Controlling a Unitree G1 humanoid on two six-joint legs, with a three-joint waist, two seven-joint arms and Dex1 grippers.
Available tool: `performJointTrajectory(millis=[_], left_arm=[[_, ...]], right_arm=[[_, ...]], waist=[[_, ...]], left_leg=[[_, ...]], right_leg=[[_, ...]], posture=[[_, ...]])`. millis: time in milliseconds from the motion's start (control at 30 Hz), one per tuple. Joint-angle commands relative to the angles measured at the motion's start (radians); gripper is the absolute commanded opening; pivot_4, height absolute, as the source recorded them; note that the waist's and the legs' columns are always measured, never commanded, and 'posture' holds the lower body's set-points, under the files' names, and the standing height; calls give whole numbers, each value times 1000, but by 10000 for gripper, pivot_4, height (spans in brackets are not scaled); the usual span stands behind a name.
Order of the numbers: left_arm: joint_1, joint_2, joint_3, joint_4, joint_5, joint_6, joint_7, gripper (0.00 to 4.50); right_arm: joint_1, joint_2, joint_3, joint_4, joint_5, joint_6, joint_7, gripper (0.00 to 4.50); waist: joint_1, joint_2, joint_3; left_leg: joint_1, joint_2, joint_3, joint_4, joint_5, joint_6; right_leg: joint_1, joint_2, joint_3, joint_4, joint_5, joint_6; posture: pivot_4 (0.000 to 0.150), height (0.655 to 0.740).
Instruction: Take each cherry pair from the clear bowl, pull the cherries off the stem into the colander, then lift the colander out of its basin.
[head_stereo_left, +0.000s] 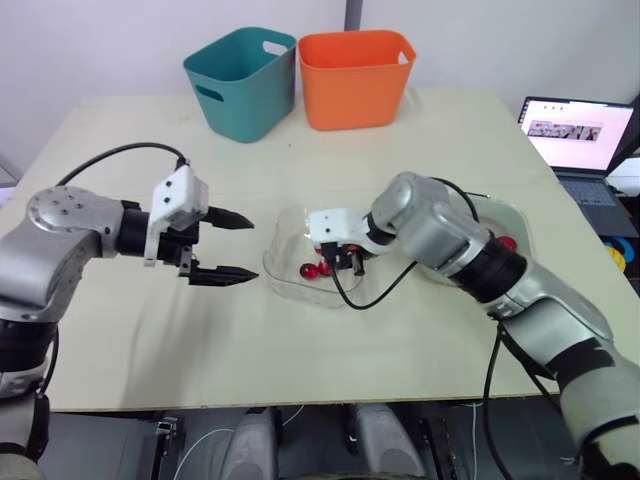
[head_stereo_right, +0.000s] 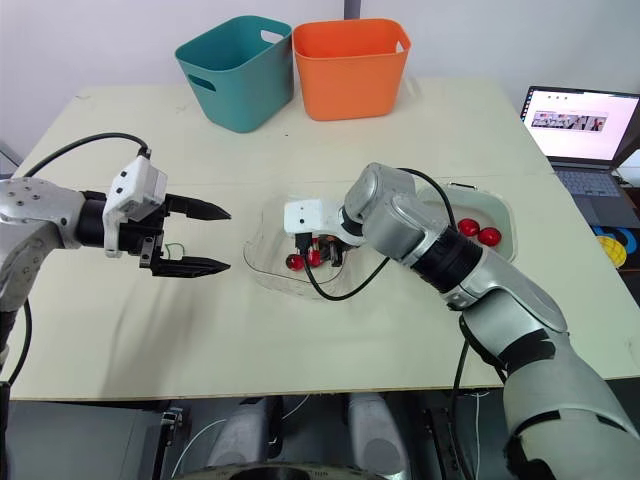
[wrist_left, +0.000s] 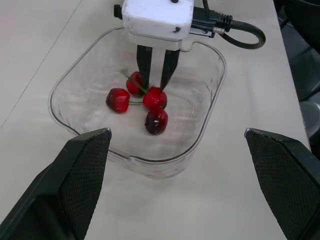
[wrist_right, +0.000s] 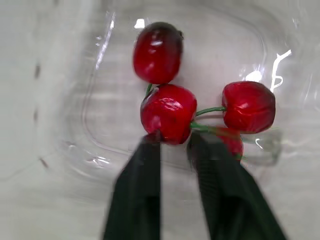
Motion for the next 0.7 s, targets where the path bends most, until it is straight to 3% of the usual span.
performJointTrajectory(millis=[33, 67, 233, 700], left_arm=[[-7, 2, 28, -13, -6, -12, 5, 45000], [-7, 2, 28, -14, -6, -12, 5, 45000], [-12, 1, 26, -14, -8, -9, 4, 45000], [-50, 0, 3, -31, -2, 12, -1, 45000]], right_arm=[[-50, -19, -58, -48, 19, 25, 26, 24329], [-58, -27, -66, -50, 19, 24, 33, 27663], [-74, -56, -78, -47, 9, -2, 34, 27663], [-75, 26, -37, 109, -32, -20, 4, 27663]], waist=[[0, 0, 0], [0, 0, 0], [0, 0, 0], [0, 0, 0]], left_leg=[[0, 0, 0, 0, 0, 0], [0, 0, 0, 0, 0, 0], [0, 0, 0, 0, 0, 0], [0, 0, 0, 0, 0, 0]], right_leg=[[0, 0, 0, 0, 0, 0], [0, 0, 0, 0, 0, 0], [0, 0, 0, 0, 0, 0], [0, 0, 0, 0, 0, 0]], posture=[[1500, 7400], [1500, 7400], [1500, 7400], [1500, 7400]])
